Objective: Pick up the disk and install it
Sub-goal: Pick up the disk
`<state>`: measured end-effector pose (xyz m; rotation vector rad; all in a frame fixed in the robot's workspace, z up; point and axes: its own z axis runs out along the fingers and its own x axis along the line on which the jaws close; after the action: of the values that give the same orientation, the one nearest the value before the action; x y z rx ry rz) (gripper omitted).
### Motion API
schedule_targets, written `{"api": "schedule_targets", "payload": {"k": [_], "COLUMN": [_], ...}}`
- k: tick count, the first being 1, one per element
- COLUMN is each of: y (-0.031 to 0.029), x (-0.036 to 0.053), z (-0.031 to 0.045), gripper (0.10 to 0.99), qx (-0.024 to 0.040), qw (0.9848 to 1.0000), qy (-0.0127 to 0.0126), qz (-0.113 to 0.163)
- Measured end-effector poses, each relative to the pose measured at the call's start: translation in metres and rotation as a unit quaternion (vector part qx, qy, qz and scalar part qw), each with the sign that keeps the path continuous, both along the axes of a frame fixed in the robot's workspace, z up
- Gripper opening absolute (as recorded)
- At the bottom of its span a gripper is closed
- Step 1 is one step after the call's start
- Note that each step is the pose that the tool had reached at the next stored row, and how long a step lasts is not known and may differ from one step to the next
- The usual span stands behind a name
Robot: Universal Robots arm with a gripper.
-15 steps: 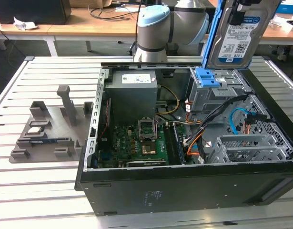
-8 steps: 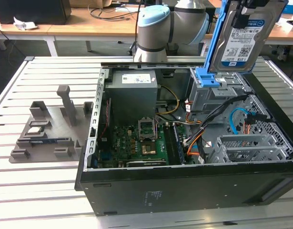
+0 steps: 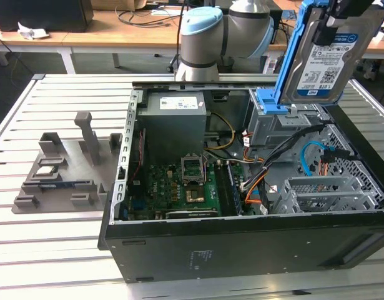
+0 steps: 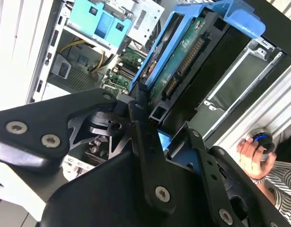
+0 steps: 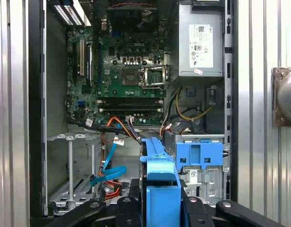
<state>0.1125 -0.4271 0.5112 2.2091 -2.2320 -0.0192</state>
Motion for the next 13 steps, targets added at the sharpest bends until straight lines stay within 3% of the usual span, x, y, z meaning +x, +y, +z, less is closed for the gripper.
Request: {"api": "schedule_targets", "payload": {"k": [13], "y": [-0.0232], "x": [0.002], "z": [0.0], "gripper": [0.365], "qx": [-0.0005], "qw": [1.0], "qy": [0.0], "qz": [0.0]}}
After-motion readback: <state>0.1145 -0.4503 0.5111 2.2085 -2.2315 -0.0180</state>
